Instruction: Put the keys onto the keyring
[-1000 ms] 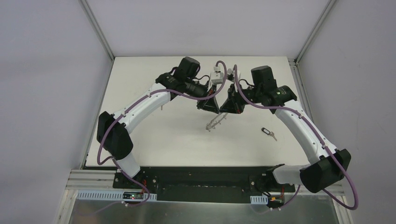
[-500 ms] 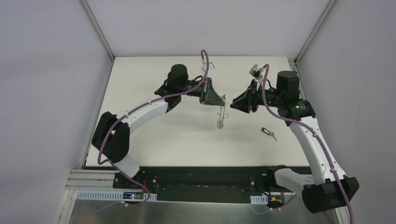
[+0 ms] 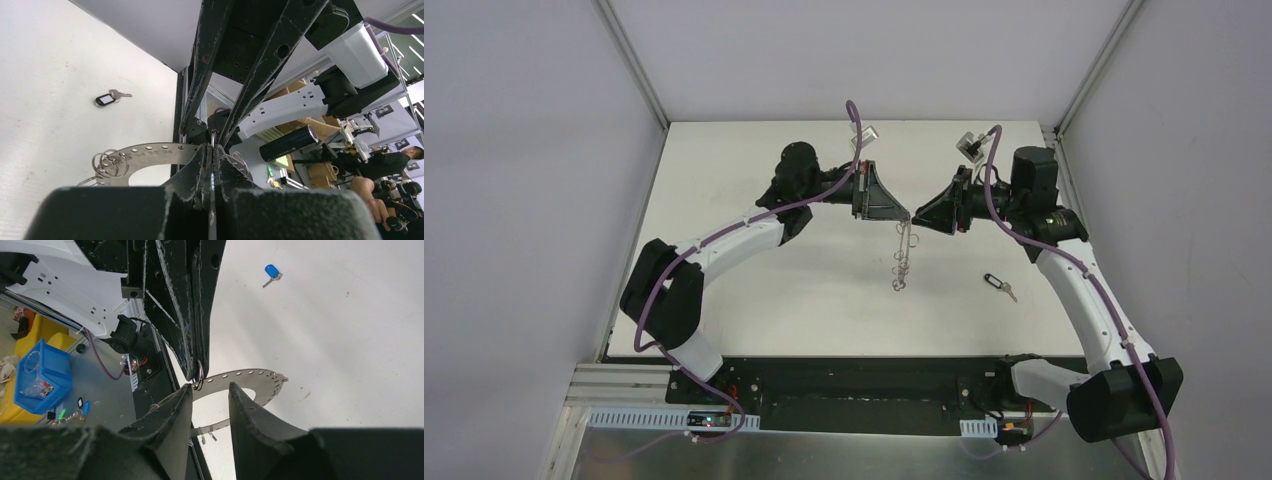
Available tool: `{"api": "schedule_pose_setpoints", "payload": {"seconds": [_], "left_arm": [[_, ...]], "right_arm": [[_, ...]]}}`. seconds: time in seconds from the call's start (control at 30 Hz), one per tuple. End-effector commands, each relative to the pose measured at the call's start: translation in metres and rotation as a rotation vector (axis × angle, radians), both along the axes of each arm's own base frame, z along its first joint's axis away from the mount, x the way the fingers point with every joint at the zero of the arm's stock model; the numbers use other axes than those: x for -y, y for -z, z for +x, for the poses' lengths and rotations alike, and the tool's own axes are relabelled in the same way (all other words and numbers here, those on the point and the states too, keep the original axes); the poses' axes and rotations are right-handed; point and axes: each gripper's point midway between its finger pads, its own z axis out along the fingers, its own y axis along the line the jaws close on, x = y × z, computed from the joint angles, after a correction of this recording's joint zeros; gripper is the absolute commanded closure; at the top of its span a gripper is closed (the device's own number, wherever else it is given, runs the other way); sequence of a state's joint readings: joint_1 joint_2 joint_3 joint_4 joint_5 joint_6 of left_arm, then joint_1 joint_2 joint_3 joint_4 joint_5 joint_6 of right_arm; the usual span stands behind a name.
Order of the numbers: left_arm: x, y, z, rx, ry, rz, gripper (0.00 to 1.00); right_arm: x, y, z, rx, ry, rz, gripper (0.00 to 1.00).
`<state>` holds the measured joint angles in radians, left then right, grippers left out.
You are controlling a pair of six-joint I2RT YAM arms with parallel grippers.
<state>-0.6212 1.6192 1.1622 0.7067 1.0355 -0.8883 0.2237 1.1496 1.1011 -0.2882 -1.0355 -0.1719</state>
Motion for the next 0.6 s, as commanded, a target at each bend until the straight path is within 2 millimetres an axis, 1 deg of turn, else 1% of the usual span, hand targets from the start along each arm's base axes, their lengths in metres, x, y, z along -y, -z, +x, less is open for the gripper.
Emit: {"api": "schedule_pose_setpoints", "payload": {"seconds": [0.0, 0.1, 0.17, 0.4, 0.5, 0.57], "left_arm": [[-0.0040, -0.0320, -0.0104, 0.091, 0.009, -0.077, 1.00], [-0.0037, -0.0319, -0.0100, 0.095, 0.009, -0.076, 1.00], [-0.0031, -0.0330, -0.0108, 0.101, 0.011, -0.077, 1.00], [-0.0012, -0.0277, -0.0093, 0.115, 0.006, -0.060, 1.00], [-0.0012, -0.0257, -0.0093, 0.156, 0.013, -0.049, 1.00], [-0.0019, -0.0232, -0.0098, 0.196, 0.022, -0.026, 1.00]], "right_arm": [[-0.0055, -0.0201, 0.0002, 0.025, -0.049, 0.069, 0.66], [-0.0074, -0.0213, -0.0010, 0.014, -0.067, 0.086, 0.72], [-0.0081, -0.0208, -0.0007, 0.007, -0.069, 0.093, 0.79], [-0.0096, -0.0210, -0.0034, -0.002, -0.093, 0.113, 0.99], [-0.0089, -0.0208, -0.0029, 0.006, -0.090, 0.099, 1.00], [-0.0067, -0.0195, -0.0016, 0.026, -0.082, 0.058, 1.00]]}}
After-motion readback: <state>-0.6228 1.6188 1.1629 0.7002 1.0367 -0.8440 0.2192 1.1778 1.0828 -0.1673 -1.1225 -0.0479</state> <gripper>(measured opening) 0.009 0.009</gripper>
